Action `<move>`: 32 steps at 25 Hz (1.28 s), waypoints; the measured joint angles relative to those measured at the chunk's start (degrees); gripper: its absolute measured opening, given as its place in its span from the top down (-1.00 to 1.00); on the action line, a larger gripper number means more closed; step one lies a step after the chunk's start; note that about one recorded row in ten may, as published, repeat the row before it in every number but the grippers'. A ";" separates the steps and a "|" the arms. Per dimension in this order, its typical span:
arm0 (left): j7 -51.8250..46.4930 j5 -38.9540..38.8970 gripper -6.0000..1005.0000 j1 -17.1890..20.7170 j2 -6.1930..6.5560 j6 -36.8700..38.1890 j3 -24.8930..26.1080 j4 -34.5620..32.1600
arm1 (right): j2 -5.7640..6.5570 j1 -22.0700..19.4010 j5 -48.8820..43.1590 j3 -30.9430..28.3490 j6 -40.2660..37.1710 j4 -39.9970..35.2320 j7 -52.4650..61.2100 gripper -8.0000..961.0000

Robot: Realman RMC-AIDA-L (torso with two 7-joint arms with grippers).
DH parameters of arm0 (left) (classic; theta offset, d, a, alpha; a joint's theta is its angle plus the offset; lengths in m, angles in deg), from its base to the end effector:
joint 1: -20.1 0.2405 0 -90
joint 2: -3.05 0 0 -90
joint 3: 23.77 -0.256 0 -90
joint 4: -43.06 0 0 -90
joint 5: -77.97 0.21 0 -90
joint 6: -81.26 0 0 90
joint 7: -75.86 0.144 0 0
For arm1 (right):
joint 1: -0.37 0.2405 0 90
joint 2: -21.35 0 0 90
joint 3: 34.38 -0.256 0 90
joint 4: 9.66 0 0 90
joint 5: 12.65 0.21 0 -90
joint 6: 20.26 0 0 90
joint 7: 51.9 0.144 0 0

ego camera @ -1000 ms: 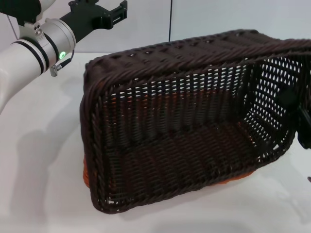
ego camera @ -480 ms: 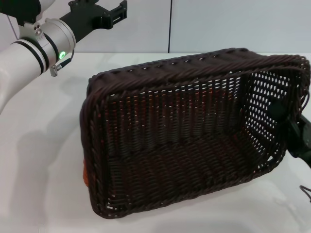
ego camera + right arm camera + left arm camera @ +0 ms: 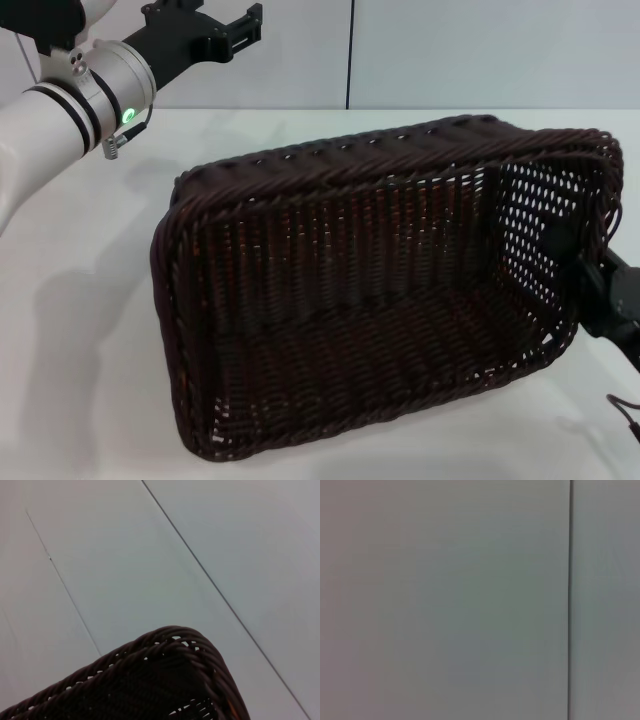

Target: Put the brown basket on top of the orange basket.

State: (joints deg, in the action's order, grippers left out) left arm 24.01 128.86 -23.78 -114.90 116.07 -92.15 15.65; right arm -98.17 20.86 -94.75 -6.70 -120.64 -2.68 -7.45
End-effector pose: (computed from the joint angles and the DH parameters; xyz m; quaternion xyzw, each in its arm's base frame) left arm -0.1945 0.4739 0.0069 -0.8107 -0.2075 -0.2788 0.4712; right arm 0.2852 0.2377 -0.0359 -0.7106 0.3029 0.5562 0.3064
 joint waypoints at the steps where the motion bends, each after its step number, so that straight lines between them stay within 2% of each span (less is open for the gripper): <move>1: 0.00 0.00 -0.66 -0.04 0.00 0.00 -0.03 0.01 | 0.02 0.00 -0.02 0.28 0.01 0.28 -0.15 0.60; 6: 0.00 0.09 -0.66 -0.26 0.00 0.00 -0.49 0.05 | 0.13 -0.05 -0.08 2.38 0.07 0.36 -0.22 0.52; 16: 0.00 0.10 -0.66 -0.39 -0.04 0.31 -0.71 0.61 | 0.13 -1.76 0.40 0.97 0.24 0.10 -0.21 0.37; 19: 0.00 0.09 -0.66 -0.41 -0.06 0.33 -0.71 0.69 | 0.11 -2.41 0.55 -0.39 0.05 -0.09 -0.23 -0.02; 28: 0.00 -0.06 -0.66 -0.27 -0.07 0.33 -0.27 0.70 | 0.30 -2.30 0.58 -2.27 -1.38 -1.34 -3.03 -0.14; 32: 0.00 -0.41 -0.66 0.25 -0.06 0.62 1.21 0.67 | 0.40 -1.72 0.67 -5.00 -2.78 -5.58 -3.35 -0.14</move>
State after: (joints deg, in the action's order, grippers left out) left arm 24.01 128.45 -23.53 -114.97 116.69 -90.94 16.32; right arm -97.77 19.14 -94.08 -11.70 -123.42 -8.26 -10.80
